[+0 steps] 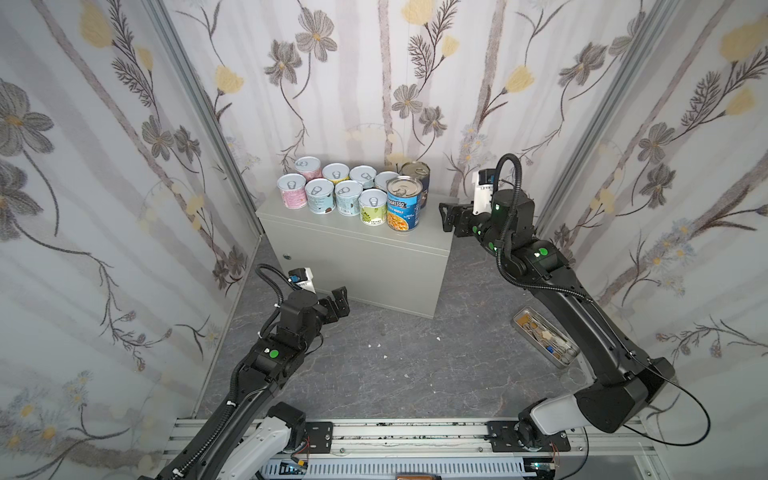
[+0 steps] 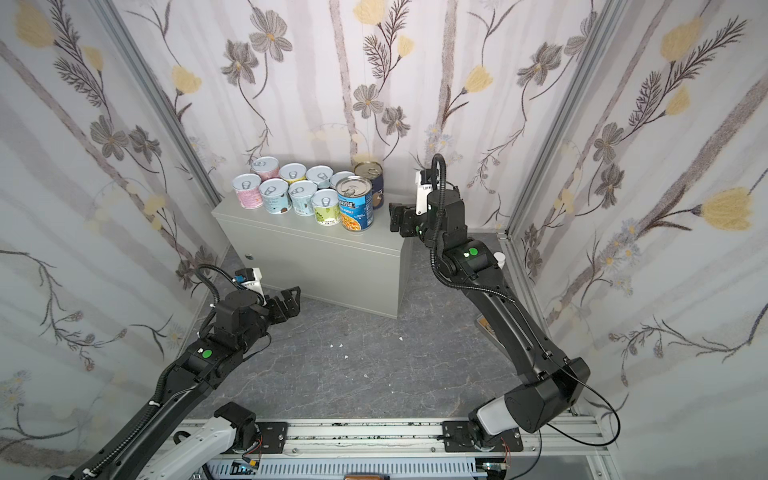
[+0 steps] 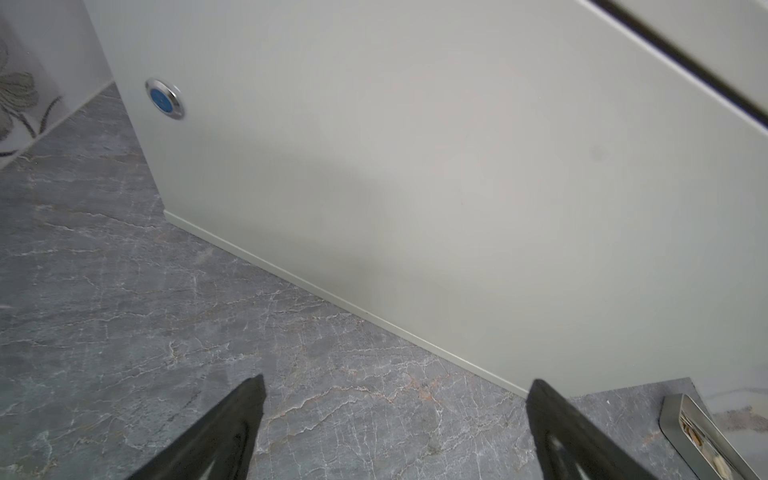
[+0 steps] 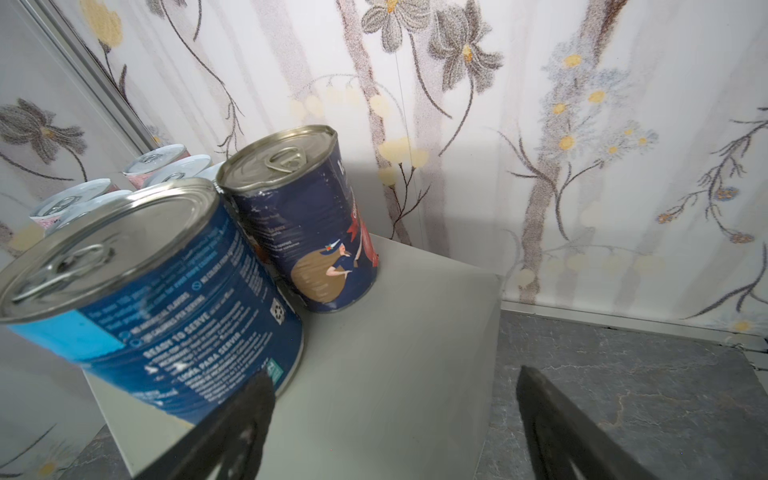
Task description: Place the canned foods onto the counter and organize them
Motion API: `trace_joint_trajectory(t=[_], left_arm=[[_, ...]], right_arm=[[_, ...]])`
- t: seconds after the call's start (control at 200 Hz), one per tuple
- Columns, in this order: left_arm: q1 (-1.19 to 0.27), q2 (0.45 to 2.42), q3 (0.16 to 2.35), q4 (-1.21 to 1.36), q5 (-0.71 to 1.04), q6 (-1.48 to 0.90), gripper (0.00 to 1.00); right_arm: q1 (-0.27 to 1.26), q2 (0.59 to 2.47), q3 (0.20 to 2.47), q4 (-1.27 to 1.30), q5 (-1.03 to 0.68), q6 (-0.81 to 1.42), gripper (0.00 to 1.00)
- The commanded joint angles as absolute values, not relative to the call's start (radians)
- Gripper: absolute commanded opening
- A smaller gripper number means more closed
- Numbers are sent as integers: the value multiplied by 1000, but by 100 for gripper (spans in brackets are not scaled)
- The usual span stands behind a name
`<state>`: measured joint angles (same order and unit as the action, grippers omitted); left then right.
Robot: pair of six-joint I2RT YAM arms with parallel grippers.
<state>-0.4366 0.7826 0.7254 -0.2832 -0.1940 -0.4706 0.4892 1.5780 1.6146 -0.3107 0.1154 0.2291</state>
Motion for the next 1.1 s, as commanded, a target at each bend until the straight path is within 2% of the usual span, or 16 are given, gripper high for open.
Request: trace_joint_trajectory(t=[0.0, 0.085, 0.21, 0.47, 0.58, 0.66, 0.769, 0.834, 0.899, 1.014, 1.094], left_arm=[[-434, 757, 737, -288, -291, -453, 100], [-434, 720, 732, -288, -355, -440, 100], [-434, 647, 699, -282, -457, -430, 100], [-434, 533, 584, -227, -547, -310, 100], [-434, 488, 502, -163, -598, -267, 100], [-433, 480, 419, -71, -615, -228, 100], [-411, 550, 308, 66, -612, -177, 100], [-345, 627, 289, 111, -530, -207, 100], [-260, 705, 303, 154, -402, -218, 100], [-224, 851, 297, 351, -412, -134, 100], [-178, 987, 322, 451, -392, -106, 100]], right_arm=[[475, 1486, 1527, -255, 135, 214, 95], [460, 1387, 1413, -212, 153, 212, 99], [435, 1227, 1201, -120, 178, 210, 100], [416, 982, 807, 37, 196, 204, 100], [418, 875, 610, 156, 111, 241, 100], [419, 780, 416, 346, 102, 272, 100], [415, 680, 250, 504, 198, 319, 100], [413, 673, 213, 528, 253, 305, 100], [414, 699, 209, 525, 299, 247, 100], [411, 749, 197, 549, 422, 131, 100], [402, 777, 138, 675, 506, 21, 100]])
